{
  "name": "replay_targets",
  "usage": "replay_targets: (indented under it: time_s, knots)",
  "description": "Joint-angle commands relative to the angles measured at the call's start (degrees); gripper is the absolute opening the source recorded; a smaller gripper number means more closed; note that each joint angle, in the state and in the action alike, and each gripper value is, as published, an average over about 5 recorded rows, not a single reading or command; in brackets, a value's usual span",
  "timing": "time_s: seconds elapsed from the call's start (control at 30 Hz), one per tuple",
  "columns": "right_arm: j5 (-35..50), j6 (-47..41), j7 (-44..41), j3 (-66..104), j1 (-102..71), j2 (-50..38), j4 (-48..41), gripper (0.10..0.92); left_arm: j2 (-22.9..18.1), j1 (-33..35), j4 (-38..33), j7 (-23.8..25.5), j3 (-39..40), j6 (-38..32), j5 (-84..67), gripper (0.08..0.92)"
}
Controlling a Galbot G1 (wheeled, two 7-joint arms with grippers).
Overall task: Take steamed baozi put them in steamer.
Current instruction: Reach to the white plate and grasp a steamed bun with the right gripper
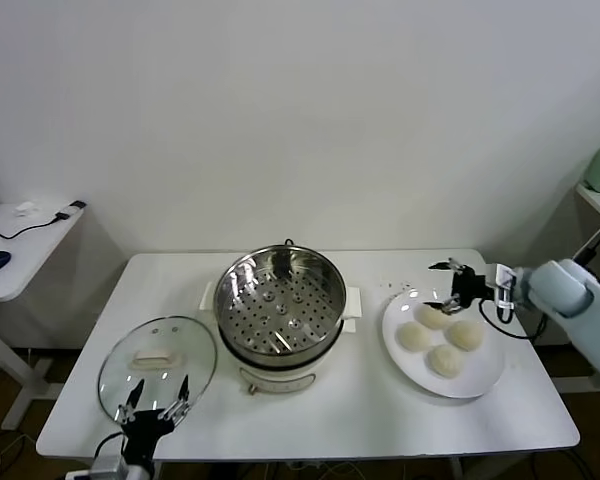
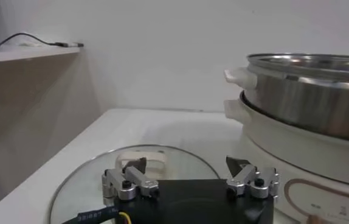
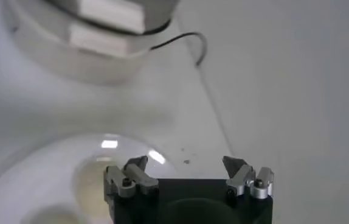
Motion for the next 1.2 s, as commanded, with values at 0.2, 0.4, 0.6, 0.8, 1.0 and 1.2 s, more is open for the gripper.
replay_targets:
  time_s: [0.2, 0.4, 0.6, 0.8, 1.0, 1.2]
  knots:
    - [4.85, -2.66, -10.24, -37.58, 23.49, 10.04, -15.84, 0.823, -0.14, -0.27, 0.27, 0.29, 0.03, -0.19, 0.17, 0.823]
    - [4.0, -4.68, -6.29, -30.52, 15.41, 14.51, -20.53, 0.823, -0.33, -0.2, 0.41, 0.28, -0.06, -0.23, 0.13, 0.823]
    - [2.54, -5.51, -5.15, -25.97, 10.82, 17.33, -24.47, 0.823, -0.6, 0.0, 0.83, 0.24, 0.21, -0.52, 0.48, 0.823]
    - [1.3, -5.55, -4.33, -23.31, 8.11, 19.27, -27.01, 0.823, -0.74, 0.2, 1.03, 0.16, 0.59, -0.91, 1.08, 0.823]
    - [-0.85, -5.52, -2.3, -20.26, 6.57, 21.14, -30.03, 0.823, -0.9, 0.13, 1.33, 0.08, 1.16, -1.21, 1.64, 0.823]
    - [-0.94, -5.21, -3.31, -20.12, 6.63, 21.88, -31.32, 0.821, -0.95, 0.07, 1.6, 0.0, 1.41, -1.23, 1.92, 0.823]
